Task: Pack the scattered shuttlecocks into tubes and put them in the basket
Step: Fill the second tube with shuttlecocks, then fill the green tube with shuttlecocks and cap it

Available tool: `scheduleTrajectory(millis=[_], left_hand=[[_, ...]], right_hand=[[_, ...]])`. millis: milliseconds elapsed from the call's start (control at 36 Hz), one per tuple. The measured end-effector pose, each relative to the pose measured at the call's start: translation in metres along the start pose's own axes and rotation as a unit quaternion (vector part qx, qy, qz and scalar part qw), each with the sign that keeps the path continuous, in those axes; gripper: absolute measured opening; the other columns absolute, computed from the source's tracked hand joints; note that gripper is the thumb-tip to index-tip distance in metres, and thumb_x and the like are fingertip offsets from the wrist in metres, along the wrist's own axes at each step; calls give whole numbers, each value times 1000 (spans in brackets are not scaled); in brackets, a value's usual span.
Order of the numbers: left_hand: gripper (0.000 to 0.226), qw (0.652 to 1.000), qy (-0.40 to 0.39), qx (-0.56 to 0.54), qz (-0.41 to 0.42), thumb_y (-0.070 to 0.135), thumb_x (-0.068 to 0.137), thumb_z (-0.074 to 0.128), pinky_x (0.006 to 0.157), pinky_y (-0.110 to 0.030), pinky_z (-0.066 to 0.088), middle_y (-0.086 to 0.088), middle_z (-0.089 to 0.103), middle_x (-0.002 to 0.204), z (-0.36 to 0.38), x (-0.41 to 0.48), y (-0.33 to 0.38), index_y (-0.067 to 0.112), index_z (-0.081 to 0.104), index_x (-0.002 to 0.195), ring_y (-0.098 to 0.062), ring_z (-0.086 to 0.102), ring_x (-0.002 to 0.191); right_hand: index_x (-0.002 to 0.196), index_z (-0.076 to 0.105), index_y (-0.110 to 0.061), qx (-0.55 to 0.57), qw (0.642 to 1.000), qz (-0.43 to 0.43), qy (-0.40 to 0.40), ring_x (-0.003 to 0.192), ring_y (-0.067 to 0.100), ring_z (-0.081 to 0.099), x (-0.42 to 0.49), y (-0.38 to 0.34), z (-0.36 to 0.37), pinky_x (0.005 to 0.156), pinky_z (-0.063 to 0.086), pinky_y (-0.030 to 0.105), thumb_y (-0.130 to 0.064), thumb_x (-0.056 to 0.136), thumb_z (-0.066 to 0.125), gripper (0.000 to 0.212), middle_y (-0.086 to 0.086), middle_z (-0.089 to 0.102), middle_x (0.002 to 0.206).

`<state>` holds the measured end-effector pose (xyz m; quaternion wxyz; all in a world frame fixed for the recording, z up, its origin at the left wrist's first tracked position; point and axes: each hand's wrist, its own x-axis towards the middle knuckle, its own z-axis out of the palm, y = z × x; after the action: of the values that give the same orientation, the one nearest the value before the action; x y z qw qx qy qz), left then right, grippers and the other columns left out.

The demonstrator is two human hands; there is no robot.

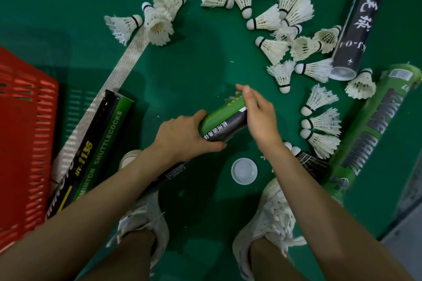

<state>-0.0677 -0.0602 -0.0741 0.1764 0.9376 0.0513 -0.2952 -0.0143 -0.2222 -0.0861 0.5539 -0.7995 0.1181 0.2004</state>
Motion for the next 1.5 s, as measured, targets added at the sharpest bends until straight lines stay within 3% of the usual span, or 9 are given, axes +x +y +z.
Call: scheduleTrajectory(millis=[250, 417, 639, 722, 806, 889, 1028, 1194, 1500], left_hand=[[87, 996, 11, 16, -91, 79, 71, 55, 84, -39, 44, -15, 57, 121, -13, 20, -21, 20, 35, 132, -36, 59, 108], [96, 981, 36, 1, -190, 72, 82, 47, 91, -46, 43, -23, 44, 136, -17, 9, -63, 10, 13, 148, -42, 52, 117], [97, 980, 62, 23, -188, 62, 90, 44, 88, -44, 45, -23, 34, 142, -11, 0, -86, 3, -4, 151, -38, 48, 122], [95, 983, 43, 25, -177, 55, 93, 46, 89, -44, 45, -23, 33, 141, -3, -2, -91, 3, -9, 151, -38, 45, 123], [91, 983, 49, 77, -158, 41, 91, 60, 88, -38, 48, -22, 36, 139, 5, -4, -88, 0, 6, 151, -36, 47, 121], [85, 978, 76, 130, -141, 28, 59, 87, 62, -33, 55, -24, 61, 113, 12, -5, -86, -6, 52, 129, -33, 65, 86], [63, 976, 105, 160, -102, 22, 82, 66, 90, -35, 46, -22, 49, 129, -1, 1, -66, -4, 43, 134, -34, 52, 113], [44, 985, 93, 135, -49, 20, 89, 58, 94, -39, 40, -19, 47, 127, -20, 23, -36, 3, 47, 128, -35, 47, 116], [39, 976, 34, 153, 150, 23, 94, 51, 95, -42, 40, -14, 43, 130, -25, 67, 98, 6, 45, 129, -32, 43, 121]], right_hand=[[147, 25, -27, 52, 991, 104, -72, 128, 20, 44, 1, 26, 29, 109, 36, 49, -35, 96, 51, 57, 1, 42, 141], [149, 16, -39, -47, 975, 43, -213, 121, 20, 48, 6, 1, 75, 106, 40, 48, -32, 96, 52, 64, 5, 34, 149], [149, -11, -36, -44, 960, 55, -271, 128, 28, 46, 12, -28, 136, 98, 48, 48, -28, 95, 55, 86, 7, 22, 156], [150, -13, -30, -81, 959, 38, -270, 131, 26, 43, 9, -23, 143, 105, 39, 33, -23, 95, 55, 88, 8, 25, 155], [151, -9, -24, -152, 951, -2, -269, 131, 25, 42, 7, -17, 141, 97, 33, 23, -21, 95, 54, 85, 10, 23, 155], [152, -4, -27, -186, 943, -25, -274, 129, 26, 45, 6, -15, 138, 101, 35, 30, -22, 96, 53, 80, 11, 25, 153], [148, 26, -20, -230, 940, -52, -247, 126, 26, 46, 15, -14, 124, 106, 37, 37, -23, 95, 53, 59, 10, 36, 147], [134, 46, -10, -258, 950, -74, -160, 115, 23, 54, 33, -11, 80, 90, 34, 19, -20, 95, 54, 41, 10, 49, 136], [133, 48, -10, -316, 943, -51, 91, 127, 32, 38, 37, 13, -77, 105, 29, 35, -22, 94, 54, 41, 15, 48, 133]])
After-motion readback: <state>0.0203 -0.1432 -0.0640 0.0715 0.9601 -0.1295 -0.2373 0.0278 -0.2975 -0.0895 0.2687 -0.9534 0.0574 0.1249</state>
